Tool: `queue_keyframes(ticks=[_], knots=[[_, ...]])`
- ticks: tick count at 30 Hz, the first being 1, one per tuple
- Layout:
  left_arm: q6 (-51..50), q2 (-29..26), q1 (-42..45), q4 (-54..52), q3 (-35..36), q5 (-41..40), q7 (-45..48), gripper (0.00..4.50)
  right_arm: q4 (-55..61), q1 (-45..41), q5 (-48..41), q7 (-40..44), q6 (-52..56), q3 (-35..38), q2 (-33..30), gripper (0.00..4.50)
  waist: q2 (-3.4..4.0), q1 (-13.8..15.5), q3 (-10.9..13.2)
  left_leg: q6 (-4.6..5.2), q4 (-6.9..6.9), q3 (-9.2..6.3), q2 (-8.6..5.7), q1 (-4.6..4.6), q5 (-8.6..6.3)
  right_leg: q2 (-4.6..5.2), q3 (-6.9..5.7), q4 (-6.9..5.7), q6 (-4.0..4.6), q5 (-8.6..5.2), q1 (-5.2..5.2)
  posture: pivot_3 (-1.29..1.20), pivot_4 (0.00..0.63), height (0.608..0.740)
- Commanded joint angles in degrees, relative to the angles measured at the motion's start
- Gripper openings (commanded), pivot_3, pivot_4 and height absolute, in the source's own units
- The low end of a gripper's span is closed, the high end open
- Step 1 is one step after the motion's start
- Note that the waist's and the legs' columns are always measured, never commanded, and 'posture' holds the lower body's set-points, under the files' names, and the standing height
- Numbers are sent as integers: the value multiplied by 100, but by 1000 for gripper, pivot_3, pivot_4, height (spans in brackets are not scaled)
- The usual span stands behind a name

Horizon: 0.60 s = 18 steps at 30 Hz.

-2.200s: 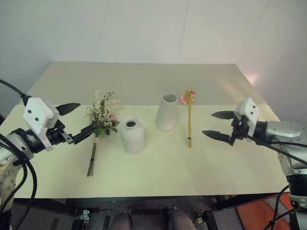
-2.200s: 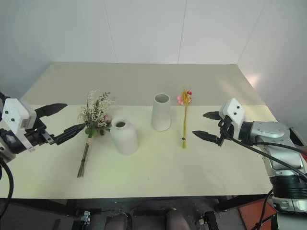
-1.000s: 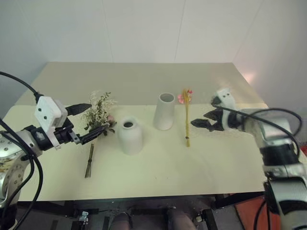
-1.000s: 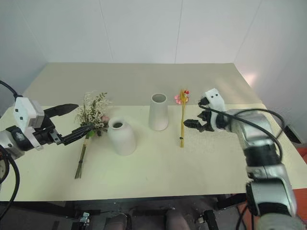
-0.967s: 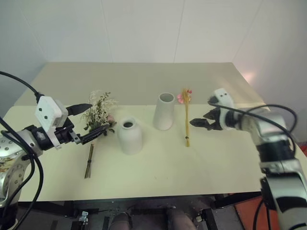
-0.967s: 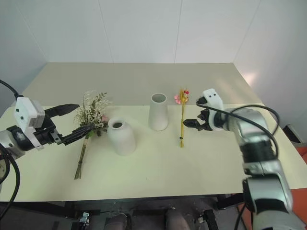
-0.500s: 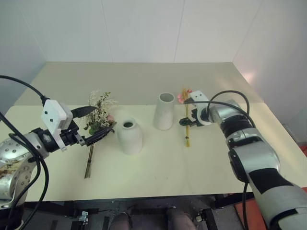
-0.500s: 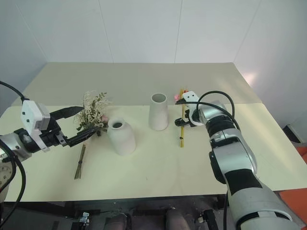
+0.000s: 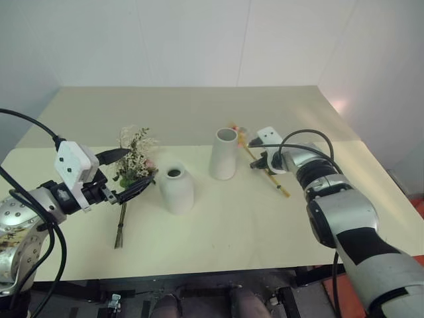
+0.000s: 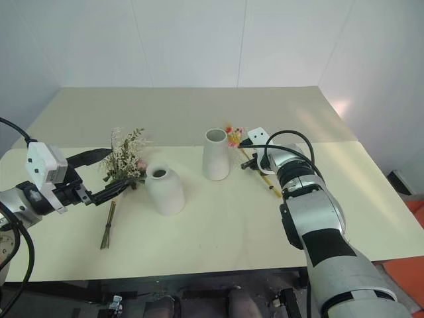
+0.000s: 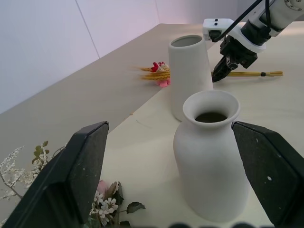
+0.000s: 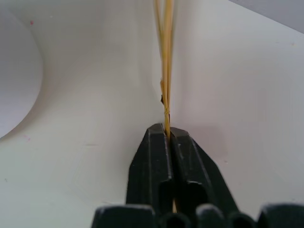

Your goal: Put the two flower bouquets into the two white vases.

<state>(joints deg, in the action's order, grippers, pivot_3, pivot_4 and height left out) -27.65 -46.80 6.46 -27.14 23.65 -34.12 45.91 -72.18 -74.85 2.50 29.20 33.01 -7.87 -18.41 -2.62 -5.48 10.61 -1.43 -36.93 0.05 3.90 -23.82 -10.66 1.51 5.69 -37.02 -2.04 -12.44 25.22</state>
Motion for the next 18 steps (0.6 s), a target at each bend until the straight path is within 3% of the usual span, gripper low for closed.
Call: queue_keyframes(ticks=[1,7,12,18], knots=[[87,-75,258,56,68,-97,27,4500,171,-111,-132,-887,-239,483,-93,18,0,-9,0,0,0,0,0,-1,0,0,0,0,0,0,1,0,150,740],[-70,-98,824,405,-71,-272,121,4500,1217,104,-1113,-2038,-1590,1986,-47,18,2,-12,2,0,0,-4,-2,-5,0,0,-1,2,-2,1,1,0,150,740],[-352,-175,1185,700,-135,-460,184,4500,2876,474,-1594,-1756,-2204,2214,454,18,3,-89,2,1,9,-6,3,-3,0,-5,0,1,-2,0,3,0,150,740],[-1036,-323,1527,802,-167,-751,53,4500,4040,796,-1958,-1248,-2645,2083,1078,18,4,-133,3,1,8,-9,3,-1,0,-5,-1,-4,-6,-1,2,0,150,740]])
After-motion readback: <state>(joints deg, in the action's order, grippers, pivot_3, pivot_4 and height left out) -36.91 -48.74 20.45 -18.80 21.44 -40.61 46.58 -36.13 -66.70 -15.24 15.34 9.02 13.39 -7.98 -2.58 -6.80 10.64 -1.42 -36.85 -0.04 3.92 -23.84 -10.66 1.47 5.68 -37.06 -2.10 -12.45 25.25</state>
